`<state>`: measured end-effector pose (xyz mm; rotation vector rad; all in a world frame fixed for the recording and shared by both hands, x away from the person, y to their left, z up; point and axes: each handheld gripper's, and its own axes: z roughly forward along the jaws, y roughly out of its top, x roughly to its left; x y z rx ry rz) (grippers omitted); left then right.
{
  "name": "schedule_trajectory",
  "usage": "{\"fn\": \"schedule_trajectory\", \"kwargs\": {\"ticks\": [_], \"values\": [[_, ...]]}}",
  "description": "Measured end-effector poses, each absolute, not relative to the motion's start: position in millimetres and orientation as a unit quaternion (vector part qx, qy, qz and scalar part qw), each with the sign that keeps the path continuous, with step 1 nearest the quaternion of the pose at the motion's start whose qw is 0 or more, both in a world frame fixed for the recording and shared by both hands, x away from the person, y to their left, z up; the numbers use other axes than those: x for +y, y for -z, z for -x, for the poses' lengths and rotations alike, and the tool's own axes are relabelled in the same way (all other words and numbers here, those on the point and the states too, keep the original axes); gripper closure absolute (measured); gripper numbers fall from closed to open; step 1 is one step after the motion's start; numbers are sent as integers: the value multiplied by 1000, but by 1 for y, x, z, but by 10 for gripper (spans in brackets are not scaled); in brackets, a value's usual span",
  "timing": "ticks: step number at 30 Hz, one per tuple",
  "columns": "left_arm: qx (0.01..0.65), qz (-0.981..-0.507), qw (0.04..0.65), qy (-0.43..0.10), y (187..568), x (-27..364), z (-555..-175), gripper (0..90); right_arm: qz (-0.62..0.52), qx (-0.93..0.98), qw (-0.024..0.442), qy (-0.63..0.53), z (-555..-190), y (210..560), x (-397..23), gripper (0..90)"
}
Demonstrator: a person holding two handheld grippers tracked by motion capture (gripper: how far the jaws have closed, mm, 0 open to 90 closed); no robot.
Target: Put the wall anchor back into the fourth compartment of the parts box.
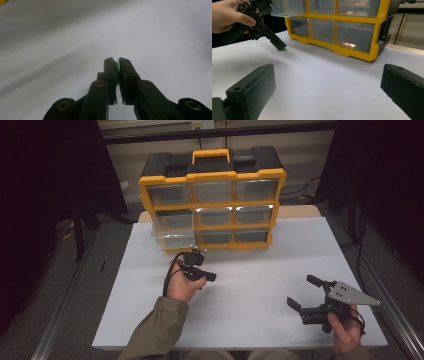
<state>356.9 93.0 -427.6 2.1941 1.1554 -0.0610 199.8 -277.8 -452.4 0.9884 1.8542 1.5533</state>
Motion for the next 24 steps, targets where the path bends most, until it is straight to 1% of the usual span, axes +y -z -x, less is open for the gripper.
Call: {"fn": "schedule_trajectory", "kwargs": {"ticks": [11,24], "values": [[432,-845,314,25,402,94,-361,851,-362,686,263,-574,-200,452,-278,0],[437,-842,315,26,380,93,-365,851,-362,685,264,-575,-200,452,-278,0]]}}
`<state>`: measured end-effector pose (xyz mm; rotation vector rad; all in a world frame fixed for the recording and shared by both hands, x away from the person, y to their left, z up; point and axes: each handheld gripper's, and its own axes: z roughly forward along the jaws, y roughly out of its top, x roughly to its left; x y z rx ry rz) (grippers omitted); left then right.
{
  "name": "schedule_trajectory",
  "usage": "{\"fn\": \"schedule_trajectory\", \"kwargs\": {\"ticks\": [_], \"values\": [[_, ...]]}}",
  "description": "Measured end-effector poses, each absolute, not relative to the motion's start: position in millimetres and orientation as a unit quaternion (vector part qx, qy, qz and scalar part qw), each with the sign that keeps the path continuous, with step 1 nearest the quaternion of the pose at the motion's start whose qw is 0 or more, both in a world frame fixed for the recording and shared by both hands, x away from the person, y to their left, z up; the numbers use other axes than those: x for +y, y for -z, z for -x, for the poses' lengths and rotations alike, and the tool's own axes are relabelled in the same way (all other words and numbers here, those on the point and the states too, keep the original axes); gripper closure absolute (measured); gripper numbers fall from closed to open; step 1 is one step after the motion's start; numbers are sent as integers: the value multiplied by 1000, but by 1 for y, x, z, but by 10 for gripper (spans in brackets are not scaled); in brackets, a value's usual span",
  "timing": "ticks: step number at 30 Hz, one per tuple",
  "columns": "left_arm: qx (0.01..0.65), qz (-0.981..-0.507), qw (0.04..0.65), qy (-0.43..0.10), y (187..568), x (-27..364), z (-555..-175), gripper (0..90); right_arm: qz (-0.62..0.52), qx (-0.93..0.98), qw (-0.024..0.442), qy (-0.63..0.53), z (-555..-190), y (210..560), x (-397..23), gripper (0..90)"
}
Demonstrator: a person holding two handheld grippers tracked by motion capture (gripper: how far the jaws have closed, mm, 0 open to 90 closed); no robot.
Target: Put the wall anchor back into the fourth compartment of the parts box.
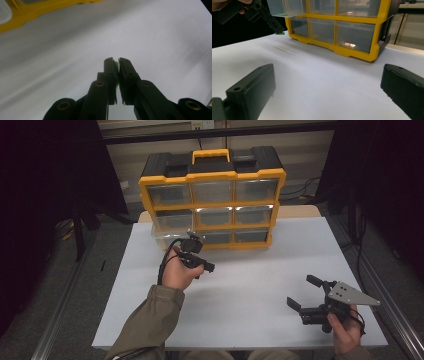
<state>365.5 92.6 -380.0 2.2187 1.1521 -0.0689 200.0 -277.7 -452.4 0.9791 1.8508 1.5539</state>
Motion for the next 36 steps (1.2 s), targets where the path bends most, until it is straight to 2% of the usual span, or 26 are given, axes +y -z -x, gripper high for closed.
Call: {"fn": "schedule_trajectory", "kwargs": {"ticks": [36], "values": [[446,-838,313,23,328,97,-382,851,-361,685,262,-576,-200,452,-278,0]]}}
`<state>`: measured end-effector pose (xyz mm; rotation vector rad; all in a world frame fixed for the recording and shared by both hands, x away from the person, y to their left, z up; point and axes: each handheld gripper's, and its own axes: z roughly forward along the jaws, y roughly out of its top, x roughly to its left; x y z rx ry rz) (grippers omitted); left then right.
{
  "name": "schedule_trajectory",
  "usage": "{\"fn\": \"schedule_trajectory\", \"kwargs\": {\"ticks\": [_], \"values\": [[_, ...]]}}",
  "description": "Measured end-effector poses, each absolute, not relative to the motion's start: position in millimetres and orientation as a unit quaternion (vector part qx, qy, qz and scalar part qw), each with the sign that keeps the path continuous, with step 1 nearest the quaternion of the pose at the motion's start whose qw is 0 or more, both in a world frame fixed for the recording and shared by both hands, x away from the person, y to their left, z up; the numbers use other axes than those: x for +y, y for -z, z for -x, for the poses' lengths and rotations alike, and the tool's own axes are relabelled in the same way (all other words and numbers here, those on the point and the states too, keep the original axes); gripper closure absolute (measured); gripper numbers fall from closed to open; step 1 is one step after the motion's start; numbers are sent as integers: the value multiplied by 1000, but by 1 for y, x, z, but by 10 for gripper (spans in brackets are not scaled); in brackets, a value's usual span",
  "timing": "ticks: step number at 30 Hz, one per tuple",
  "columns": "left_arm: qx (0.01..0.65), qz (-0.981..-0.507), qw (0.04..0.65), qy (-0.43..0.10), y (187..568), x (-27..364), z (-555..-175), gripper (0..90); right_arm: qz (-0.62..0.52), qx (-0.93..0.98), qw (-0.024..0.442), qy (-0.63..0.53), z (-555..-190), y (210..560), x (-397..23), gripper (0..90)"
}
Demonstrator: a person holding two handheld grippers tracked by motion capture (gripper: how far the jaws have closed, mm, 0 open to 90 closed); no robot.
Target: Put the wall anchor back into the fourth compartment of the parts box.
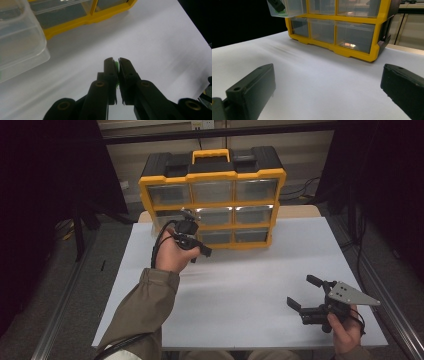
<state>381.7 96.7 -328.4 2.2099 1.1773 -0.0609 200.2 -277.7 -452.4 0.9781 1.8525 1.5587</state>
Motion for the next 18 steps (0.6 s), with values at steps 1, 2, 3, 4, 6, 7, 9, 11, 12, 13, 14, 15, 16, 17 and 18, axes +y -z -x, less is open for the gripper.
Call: {"fn": "schedule_trajectory", "kwargs": {"ticks": [1,2,3,4,6,7,9,11,12,13,14,15,16,17,18], "values": [[452,-834,316,24,327,96,-382,851,-362,684,262,-576,-200,452,-278,0],[448,-837,315,24,326,98,-383,852,-362,684,262,-576,-200,452,-278,0],[447,-837,314,24,325,98,-384,852,-362,684,262,-576,-200,452,-278,0],[453,-834,314,24,324,97,-384,851,-361,684,263,-577,-200,452,-278,0],[450,-836,312,25,321,98,-385,851,-364,684,263,-574,-199,452,-278,0],[454,-834,314,24,320,98,-385,851,-363,684,265,-574,-200,452,-278,0],[454,-834,314,23,318,98,-386,852,-363,685,265,-574,-200,452,-278,0],[455,-832,316,21,315,99,-387,851,-363,685,265,-574,-200,452,-278,0],[458,-830,316,23,314,99,-388,851,-363,684,265,-574,-200,452,-278,0],[455,-832,316,23,313,100,-388,851,-362,685,265,-574,-200,452,-278,0],[460,-829,318,21,311,100,-388,851,-363,685,265,-574,-200,452,-278,0],[459,-829,318,21,310,100,-389,851,-363,685,265,-574,-200,452,-278,0],[460,-828,321,19,309,101,-389,851,-363,685,265,-574,-200,452,-278,0],[459,-830,317,20,307,101,-389,851,-363,685,265,-574,-200,452,-278,0],[462,-827,319,19,307,101,-389,851,-364,683,265,-575,-200,452,-278,0]]}}
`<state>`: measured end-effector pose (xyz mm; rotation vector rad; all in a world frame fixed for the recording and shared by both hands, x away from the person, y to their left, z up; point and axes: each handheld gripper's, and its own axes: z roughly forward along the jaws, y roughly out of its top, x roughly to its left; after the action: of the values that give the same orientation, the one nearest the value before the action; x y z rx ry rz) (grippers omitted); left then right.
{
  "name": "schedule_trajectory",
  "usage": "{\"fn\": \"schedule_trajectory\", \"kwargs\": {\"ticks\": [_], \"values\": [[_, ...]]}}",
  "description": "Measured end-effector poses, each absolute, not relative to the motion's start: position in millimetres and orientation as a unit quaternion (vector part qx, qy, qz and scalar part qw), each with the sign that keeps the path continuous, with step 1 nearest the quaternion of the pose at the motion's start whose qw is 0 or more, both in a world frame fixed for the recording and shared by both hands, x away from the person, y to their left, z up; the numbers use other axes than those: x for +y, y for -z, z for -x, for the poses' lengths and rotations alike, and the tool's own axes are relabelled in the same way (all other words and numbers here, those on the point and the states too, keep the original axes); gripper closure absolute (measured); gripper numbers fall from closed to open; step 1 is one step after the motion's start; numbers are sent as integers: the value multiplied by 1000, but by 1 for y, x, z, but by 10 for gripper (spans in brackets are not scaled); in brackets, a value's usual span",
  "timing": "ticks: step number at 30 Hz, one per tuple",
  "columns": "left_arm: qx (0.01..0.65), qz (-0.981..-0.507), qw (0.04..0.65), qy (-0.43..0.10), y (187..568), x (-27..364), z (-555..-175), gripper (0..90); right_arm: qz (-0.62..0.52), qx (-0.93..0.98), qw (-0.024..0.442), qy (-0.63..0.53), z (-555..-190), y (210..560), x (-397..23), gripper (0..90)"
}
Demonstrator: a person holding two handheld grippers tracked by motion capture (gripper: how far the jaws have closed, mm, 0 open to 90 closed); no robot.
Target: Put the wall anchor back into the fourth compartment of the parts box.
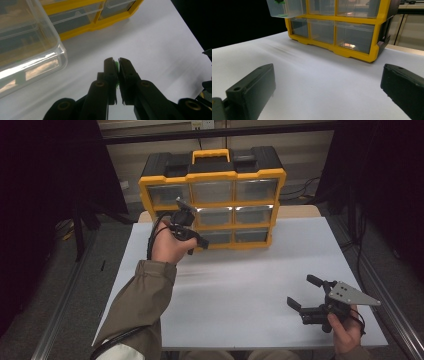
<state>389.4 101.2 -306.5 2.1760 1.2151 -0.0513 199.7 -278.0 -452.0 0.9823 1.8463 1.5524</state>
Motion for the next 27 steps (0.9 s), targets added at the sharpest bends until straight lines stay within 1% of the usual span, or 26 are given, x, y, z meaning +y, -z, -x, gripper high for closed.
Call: {"fn": "schedule_trajectory", "kwargs": {"ticks": [16,19,22,27], "values": [[465,-826,319,10,289,109,-394,851,-366,682,266,-574,-199,452,-278,0],[476,-817,326,6,287,109,-394,851,-364,683,267,-574,-199,452,-278,0],[471,-822,319,10,284,112,-395,851,-365,683,267,-574,-199,452,-278,0],[484,-810,330,6,281,114,-395,851,-366,684,265,-574,-199,452,-278,0]]}}
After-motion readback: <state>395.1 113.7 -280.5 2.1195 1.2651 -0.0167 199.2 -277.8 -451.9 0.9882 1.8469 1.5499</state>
